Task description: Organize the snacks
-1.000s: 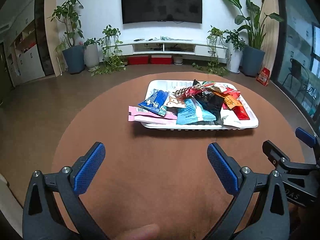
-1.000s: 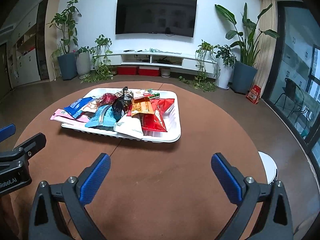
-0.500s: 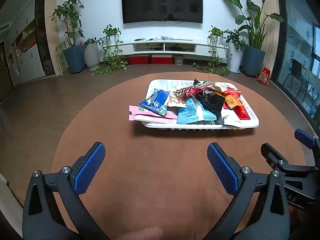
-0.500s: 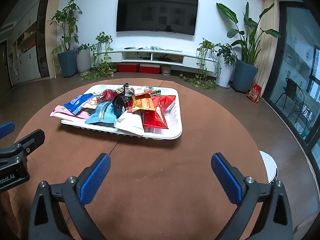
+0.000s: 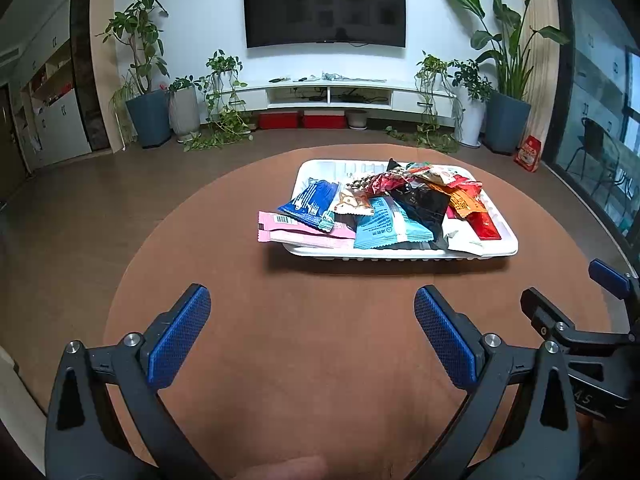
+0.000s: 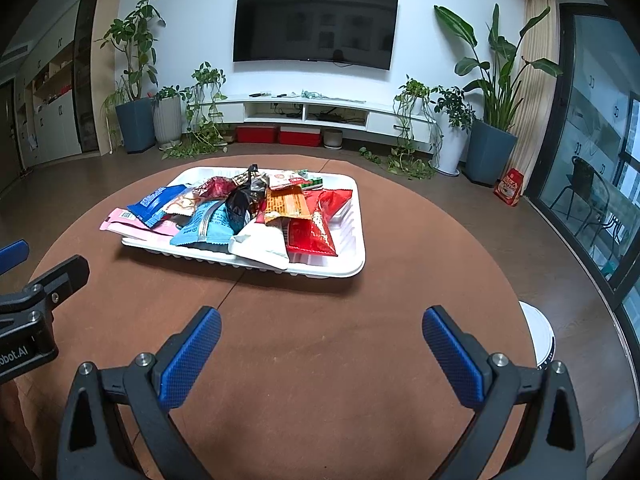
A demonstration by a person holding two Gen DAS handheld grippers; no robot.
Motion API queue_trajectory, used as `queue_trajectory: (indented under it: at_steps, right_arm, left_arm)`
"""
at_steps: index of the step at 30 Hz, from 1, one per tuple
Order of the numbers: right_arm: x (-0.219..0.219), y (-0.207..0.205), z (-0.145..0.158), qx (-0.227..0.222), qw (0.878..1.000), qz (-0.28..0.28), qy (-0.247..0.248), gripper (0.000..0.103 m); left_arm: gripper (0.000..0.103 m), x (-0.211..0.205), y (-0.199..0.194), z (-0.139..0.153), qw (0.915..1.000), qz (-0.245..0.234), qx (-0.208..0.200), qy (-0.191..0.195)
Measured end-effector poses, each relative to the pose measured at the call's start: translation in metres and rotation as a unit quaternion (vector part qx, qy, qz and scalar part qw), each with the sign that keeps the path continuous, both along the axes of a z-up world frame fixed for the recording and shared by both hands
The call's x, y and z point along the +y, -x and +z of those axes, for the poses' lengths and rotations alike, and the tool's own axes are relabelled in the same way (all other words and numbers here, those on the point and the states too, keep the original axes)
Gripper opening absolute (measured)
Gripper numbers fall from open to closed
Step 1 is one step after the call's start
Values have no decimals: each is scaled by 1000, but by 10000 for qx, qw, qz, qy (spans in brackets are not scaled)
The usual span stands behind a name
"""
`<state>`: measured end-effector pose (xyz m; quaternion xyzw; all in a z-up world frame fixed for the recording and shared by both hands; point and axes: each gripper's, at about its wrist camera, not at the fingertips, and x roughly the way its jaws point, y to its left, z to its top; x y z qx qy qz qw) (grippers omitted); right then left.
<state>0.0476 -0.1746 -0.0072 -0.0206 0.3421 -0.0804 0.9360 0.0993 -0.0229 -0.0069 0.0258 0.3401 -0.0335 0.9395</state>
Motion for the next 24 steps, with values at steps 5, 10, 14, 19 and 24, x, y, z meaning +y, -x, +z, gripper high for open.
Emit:
queue_trajectory:
  at_steps: [5, 10, 14, 19, 24]
  right_arm:
    - [0, 0, -1, 3, 10000, 4, 1, 103]
    - [1, 0, -3, 14, 10000, 17, 5, 103]
    - [0, -1, -3, 19, 10000, 9, -6, 103]
    - [1, 0, -4, 32, 10000, 23, 6, 103]
    - [0, -2, -5, 39, 10000, 27, 10, 103]
  left_arm:
    - [103, 1, -1, 0, 10000, 21, 7, 4]
    - [103, 0, -1, 0, 10000, 26, 1, -5]
    - [103, 1, -1, 0, 10000, 25, 4, -2]
    - [103, 1, -2, -1, 10000, 22, -2, 0]
    - [103, 1, -2, -1, 10000, 22, 0, 8]
